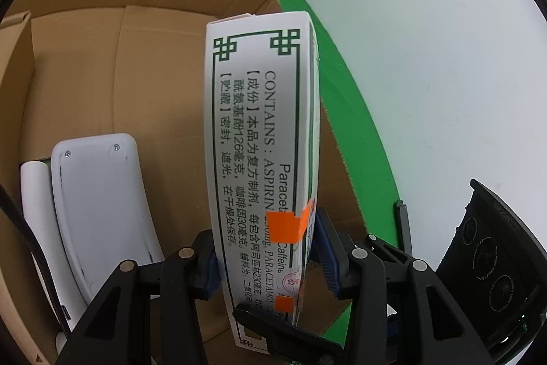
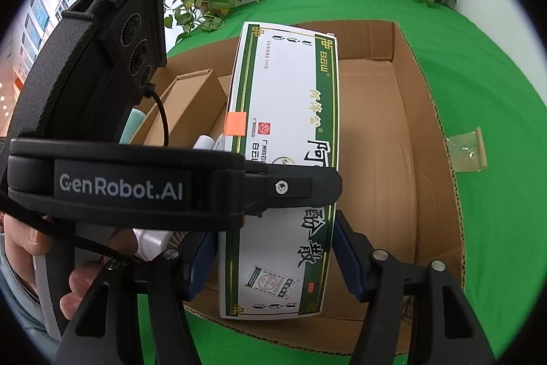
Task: Organize objects
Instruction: 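Carry the medicine box with the right tool over the large box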
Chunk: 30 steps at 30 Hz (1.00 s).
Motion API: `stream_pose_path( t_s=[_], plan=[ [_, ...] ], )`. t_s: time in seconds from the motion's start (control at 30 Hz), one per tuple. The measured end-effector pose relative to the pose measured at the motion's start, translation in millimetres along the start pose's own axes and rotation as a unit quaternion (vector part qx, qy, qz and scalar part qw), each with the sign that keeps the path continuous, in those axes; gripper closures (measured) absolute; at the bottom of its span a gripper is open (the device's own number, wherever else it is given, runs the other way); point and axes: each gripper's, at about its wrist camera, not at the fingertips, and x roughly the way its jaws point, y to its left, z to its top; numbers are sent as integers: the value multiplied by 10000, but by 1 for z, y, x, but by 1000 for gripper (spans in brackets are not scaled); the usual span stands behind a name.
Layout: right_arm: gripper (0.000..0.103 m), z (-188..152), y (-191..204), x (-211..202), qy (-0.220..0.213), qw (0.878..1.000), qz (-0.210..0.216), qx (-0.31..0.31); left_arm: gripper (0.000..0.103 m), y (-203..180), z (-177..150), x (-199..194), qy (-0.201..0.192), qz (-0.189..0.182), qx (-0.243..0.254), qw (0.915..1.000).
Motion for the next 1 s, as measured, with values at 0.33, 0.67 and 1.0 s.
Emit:
stream_pose_path(
  t_s=[0.33,0.67,1.0],
  plan=[
    [42,-5,-18,20,300,9983,-10,493,48,16,-1,-6,31,277,-475,9985],
    [41,-4,-11,31,475,9975,-395,338,48,7,-23,-83,-708,866,58,9937],
    [37,-11,1,19,394,9982,-452,56,48,40,-56,-149,-1095,2323,506,9651]
  ],
)
